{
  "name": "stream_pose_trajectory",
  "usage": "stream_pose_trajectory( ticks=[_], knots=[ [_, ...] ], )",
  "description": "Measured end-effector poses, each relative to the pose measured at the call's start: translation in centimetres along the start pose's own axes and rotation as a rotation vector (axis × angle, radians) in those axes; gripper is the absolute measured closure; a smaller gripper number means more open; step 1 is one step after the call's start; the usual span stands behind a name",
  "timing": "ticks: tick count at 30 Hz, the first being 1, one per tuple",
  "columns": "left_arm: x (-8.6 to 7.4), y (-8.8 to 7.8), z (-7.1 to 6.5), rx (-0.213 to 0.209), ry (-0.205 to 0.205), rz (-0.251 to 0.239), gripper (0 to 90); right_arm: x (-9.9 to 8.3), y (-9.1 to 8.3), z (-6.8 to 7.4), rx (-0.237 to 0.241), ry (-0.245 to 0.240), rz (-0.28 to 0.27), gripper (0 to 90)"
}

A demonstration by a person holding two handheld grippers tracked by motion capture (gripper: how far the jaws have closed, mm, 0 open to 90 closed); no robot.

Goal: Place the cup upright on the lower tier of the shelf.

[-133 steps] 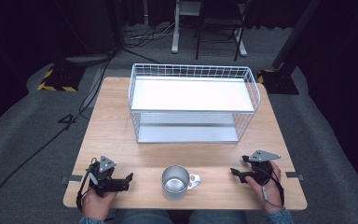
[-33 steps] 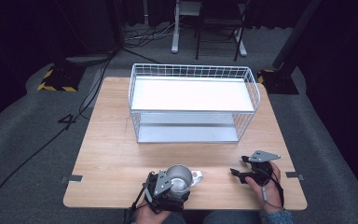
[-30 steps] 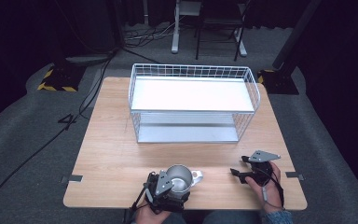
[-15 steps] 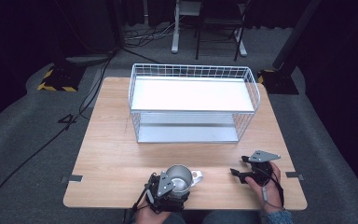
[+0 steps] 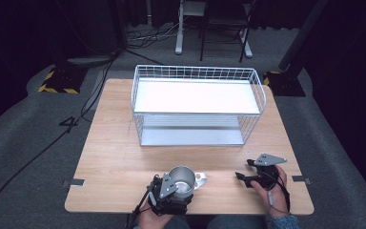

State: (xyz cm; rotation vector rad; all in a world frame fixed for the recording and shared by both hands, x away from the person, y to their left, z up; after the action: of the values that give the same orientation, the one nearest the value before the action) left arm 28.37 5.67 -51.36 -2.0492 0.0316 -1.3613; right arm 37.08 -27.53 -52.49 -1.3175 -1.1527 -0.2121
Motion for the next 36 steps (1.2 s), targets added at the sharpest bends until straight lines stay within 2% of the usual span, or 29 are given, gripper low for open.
stream_pose_trajectory(
  ticks=[6, 7, 12, 20, 23, 25, 27, 31, 36],
  knots=[
    [0.9, -0.4, 0.4, 0.011, 0.012, -0.013, 9.1, 0.0, 0.0, 0.0, 0.0, 0.0, 0.0, 24.1],
    [1.2, -0.6, 0.6, 0.015, 0.024, -0.014, 9.1, 0.0, 0.0, 0.0, 0.0, 0.0, 0.0, 24.2],
    [2.1, -0.8, 1.1, 0.011, 0.021, -0.032, 9.1, 0.0, 0.0, 0.0, -0.001, 0.001, -0.002, 25.3],
    [4.6, -1.4, 2.8, 0.017, 0.025, -0.062, 9.1, 0.0, -0.1, 0.1, 0.006, -0.01, -0.012, 29.4],
    [5.3, -1.3, 3.1, 0.016, 0.025, -0.068, 9.1, 0.0, -0.1, 0.1, 0.009, -0.006, -0.011, 30.3],
    [6.3, -1.0, 3.7, -0.002, 0.008, -0.065, 9.1, 0.0, -0.1, 0.0, 0.011, -0.003, -0.011, 30.3],
    [6.6, -0.9, 3.9, -0.004, -0.002, -0.065, 9.1, 0.0, -0.1, 0.0, 0.005, -0.001, -0.009, 30.3],
    [8.2, -0.4, 4.8, 0.011, 0.021, -0.059, 9.1, 0.0, -0.1, 0.1, -0.013, 0.015, -0.005, 30.3],
    [9.0, 0.5, 5.6, 0.033, 0.021, -0.067, 9.1, 0.0, -0.1, 0.1, -0.011, 0.015, -0.006, 30.2]
  ],
)
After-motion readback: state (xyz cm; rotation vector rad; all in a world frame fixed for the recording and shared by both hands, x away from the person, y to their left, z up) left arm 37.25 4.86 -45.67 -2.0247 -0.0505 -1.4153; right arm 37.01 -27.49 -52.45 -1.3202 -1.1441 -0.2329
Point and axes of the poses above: each handheld gripper's, and its own axes: y roughly forward along the jaws, x roughly out of its top, z roughly to its left, the point moved 3 cm from there along y, roughly forward along the jaws, and after that the axes turned 15 degrees about -x, right-handed, at the moved point
